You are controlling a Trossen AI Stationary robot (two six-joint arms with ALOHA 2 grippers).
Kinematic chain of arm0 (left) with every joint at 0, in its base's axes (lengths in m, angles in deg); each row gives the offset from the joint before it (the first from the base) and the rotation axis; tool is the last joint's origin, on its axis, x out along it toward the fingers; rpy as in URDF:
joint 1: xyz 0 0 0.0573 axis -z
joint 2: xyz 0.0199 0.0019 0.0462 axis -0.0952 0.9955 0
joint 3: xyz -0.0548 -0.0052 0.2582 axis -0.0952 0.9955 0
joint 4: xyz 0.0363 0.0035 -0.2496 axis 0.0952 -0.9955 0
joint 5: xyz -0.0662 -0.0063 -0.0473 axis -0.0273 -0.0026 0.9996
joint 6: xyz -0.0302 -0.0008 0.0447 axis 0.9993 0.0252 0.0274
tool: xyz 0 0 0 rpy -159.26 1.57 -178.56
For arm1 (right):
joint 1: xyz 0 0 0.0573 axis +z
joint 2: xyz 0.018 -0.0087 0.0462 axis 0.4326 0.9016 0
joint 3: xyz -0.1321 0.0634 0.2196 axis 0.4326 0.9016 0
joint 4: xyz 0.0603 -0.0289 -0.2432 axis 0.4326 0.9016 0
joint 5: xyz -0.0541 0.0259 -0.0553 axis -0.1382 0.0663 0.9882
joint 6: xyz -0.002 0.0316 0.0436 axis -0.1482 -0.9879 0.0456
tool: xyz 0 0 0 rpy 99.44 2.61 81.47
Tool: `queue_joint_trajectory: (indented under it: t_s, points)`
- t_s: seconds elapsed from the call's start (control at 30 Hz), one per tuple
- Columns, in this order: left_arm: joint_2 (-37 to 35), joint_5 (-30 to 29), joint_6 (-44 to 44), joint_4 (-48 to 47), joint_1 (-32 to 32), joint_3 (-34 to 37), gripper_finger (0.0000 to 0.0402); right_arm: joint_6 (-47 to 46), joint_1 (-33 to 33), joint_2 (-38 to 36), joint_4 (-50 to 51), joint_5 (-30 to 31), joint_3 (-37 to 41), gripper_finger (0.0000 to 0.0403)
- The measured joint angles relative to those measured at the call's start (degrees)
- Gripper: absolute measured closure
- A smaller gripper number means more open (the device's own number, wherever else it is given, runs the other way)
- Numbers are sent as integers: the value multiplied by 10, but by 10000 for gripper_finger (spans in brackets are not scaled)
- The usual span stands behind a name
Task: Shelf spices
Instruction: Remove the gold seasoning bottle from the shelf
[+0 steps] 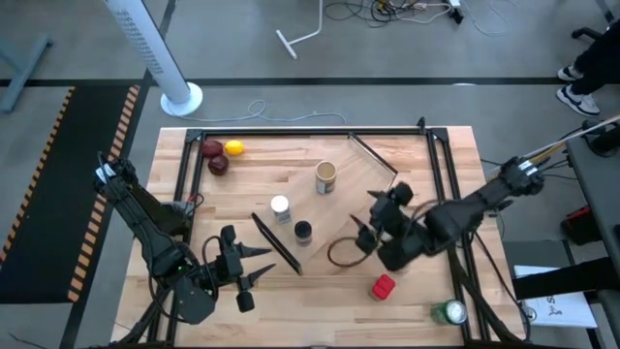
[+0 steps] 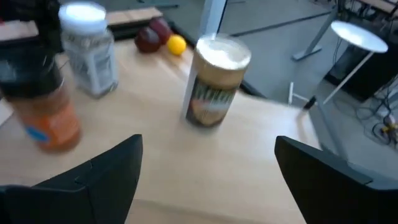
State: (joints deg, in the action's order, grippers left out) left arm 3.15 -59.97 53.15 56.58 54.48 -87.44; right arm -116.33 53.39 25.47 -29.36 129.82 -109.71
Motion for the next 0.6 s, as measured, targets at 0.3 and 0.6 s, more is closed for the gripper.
queue_joint_trajectory:
  t_s: [0.3, 0.6]
  points:
    - [0, 0, -1, 0, 0, 0, 260, 140, -96, 0, -92, -102, 0, 62]
    - [0, 0, 1, 0, 3, 0, 260, 195, -147, 7, -160, -151, 23, 62]
